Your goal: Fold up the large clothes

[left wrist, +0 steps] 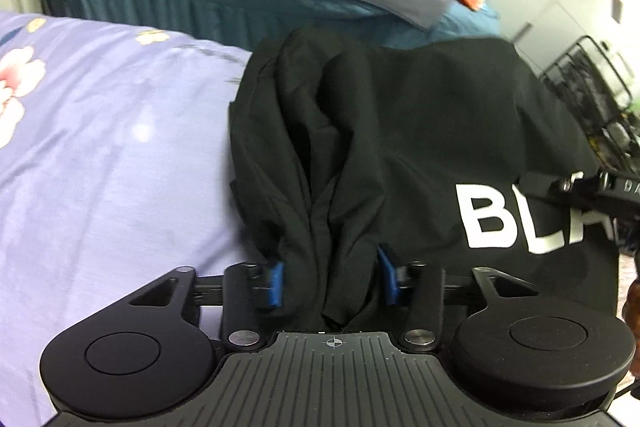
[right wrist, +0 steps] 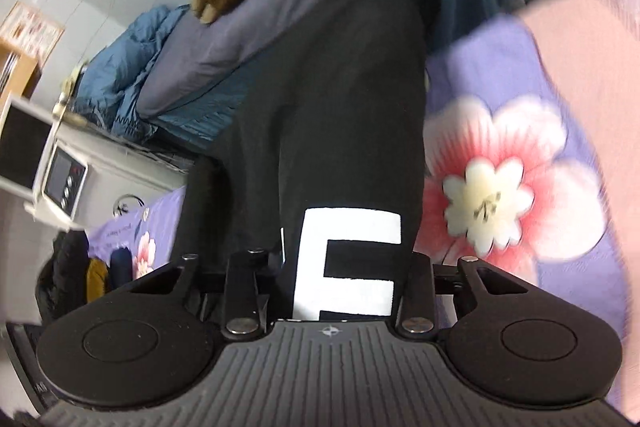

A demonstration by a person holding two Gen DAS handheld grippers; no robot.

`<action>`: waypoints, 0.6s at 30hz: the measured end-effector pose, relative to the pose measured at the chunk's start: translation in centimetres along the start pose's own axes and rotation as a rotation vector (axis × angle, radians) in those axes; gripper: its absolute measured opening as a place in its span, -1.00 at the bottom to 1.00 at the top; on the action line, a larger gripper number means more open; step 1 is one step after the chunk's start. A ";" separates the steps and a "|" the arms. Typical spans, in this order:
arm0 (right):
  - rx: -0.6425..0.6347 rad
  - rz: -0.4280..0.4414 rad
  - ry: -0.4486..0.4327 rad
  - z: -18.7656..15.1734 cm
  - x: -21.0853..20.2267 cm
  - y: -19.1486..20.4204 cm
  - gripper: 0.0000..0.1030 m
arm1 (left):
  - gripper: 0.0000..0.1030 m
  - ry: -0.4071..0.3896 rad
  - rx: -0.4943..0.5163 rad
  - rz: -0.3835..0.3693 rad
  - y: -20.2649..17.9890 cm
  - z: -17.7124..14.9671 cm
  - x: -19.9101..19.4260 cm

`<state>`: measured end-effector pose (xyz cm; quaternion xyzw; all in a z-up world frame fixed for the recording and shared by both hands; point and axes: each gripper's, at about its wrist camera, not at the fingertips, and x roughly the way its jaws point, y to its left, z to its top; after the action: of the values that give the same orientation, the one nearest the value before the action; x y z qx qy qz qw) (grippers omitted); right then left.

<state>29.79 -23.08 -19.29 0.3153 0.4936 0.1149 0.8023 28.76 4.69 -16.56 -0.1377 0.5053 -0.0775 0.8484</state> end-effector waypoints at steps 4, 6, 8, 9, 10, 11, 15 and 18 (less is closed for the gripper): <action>-0.086 -0.036 -0.054 0.7 -4.6 1.0 -0.26 | 0.88 -0.004 0.084 -0.069 -5.8 -0.6 0.3; -0.137 -0.063 -0.094 0.8 -7.7 0.8 -0.27 | 0.87 -0.001 0.118 -0.133 -9.4 -1.1 0.5; -0.189 -0.104 -0.144 0.6 -11.7 -0.1 -0.27 | 0.88 0.007 0.155 -0.202 -13.5 -1.9 0.8; -0.204 -0.130 -0.171 0.3 -13.9 -0.8 -0.27 | 0.90 0.013 0.184 -0.239 -15.8 -2.4 1.0; -0.209 -0.155 -0.197 0.0 -16.0 -1.8 -0.27 | 0.88 0.020 0.211 -0.267 -17.5 -3.1 1.2; -0.212 -0.185 -0.233 -0.5 -18.2 -3.0 -0.27 | 0.85 0.029 0.243 -0.302 -19.9 -3.8 1.4; -0.144 -0.309 -0.356 -3.8 -26.3 -9.0 -0.26 | 0.80 0.089 0.370 -0.400 -27.6 -7.3 2.1; 0.006 -0.384 -0.429 -7.5 -31.5 -14.3 -0.25 | 0.78 0.147 0.490 -0.389 -31.7 -10.8 2.9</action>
<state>6.15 -46.78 -7.82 0.2356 0.3637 -0.1100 0.8945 20.89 -27.89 -13.95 -0.0174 0.4955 -0.3673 0.7869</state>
